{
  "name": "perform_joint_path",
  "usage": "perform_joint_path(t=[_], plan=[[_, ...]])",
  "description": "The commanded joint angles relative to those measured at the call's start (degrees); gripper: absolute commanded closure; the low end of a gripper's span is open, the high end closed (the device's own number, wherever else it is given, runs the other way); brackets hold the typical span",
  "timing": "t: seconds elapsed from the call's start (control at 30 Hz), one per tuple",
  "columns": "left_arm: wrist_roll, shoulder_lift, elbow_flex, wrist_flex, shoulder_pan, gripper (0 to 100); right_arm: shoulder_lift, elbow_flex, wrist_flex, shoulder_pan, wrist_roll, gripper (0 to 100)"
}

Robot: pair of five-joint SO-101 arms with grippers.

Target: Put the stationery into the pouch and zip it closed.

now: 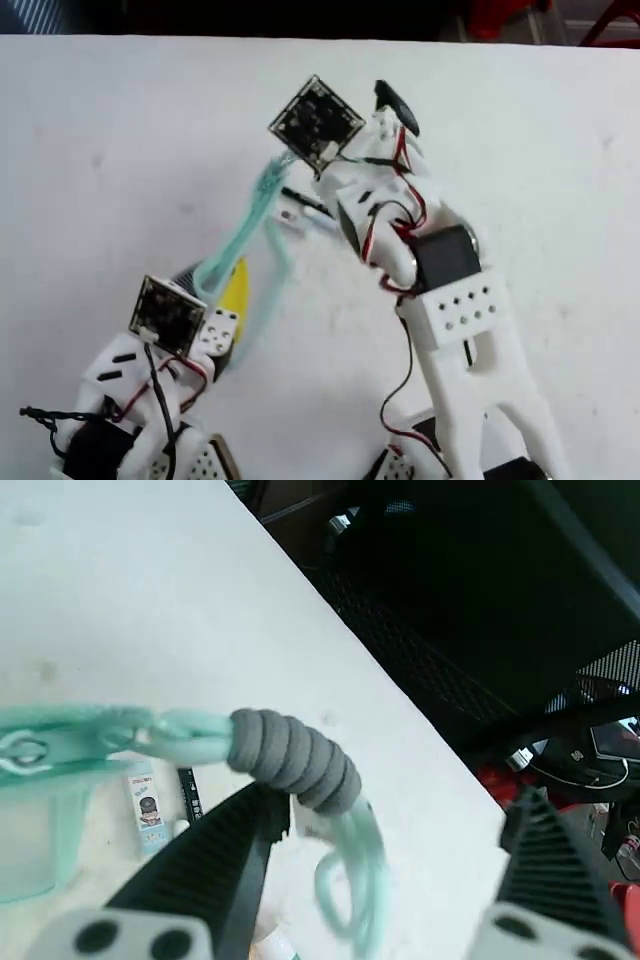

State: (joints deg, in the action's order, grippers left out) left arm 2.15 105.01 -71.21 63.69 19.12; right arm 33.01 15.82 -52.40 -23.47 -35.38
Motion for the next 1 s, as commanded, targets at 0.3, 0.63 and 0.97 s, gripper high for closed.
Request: perform_joint_path(t=[0.3, 0.63, 0.97], plan=[[0.88, -0.48, -0.09, 0.62, -0.84, 98, 6.99, -2.29, -11.65, 5.67, -6.33, 65.8], [0.88, -0.48, -0.09, 0.53, -0.84, 98, 13.58, 3.43, -34.59, 16.48, -30.86, 64.3], [0.88, -0.48, -0.09, 0.62, -0.84, 98, 31.43, 9.93, -35.65, 19.12, -33.49, 64.3]])
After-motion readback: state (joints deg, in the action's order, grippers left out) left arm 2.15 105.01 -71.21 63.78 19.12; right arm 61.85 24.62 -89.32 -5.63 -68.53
